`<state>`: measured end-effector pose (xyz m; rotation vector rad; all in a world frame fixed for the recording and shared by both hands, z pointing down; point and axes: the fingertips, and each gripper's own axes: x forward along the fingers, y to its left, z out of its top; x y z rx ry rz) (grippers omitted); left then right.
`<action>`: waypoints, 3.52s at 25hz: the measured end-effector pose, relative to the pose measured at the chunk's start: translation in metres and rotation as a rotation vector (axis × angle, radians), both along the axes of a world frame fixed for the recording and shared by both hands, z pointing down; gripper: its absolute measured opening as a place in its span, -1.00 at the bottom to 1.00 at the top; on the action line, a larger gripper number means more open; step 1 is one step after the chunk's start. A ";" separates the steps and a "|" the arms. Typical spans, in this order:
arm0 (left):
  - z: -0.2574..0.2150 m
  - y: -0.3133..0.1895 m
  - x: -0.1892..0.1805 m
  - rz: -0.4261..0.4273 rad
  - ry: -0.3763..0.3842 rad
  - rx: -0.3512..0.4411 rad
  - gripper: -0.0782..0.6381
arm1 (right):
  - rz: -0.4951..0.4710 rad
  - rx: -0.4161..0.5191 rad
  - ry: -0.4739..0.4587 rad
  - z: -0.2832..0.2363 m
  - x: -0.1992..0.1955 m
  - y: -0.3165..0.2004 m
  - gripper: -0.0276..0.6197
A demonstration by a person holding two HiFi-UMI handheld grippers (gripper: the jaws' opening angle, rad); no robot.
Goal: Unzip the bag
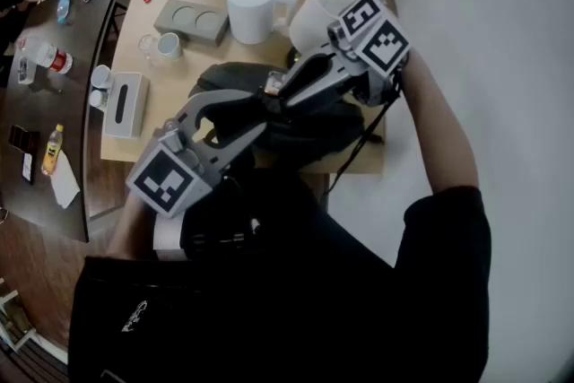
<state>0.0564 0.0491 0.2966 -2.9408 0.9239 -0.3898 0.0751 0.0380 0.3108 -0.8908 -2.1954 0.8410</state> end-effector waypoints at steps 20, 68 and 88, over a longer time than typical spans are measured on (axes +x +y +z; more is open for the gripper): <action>-0.035 -0.010 -0.043 -0.038 0.279 -0.198 -0.43 | 0.839 0.529 -0.010 -0.033 0.014 0.016 -0.90; -0.024 -0.022 -0.022 0.124 0.339 -0.776 -0.77 | 1.204 0.801 -0.125 -0.052 0.020 0.006 -0.90; 0.060 -0.062 -0.169 -0.228 1.072 -0.877 -0.77 | 1.744 0.490 -0.005 0.027 0.184 -0.026 -0.89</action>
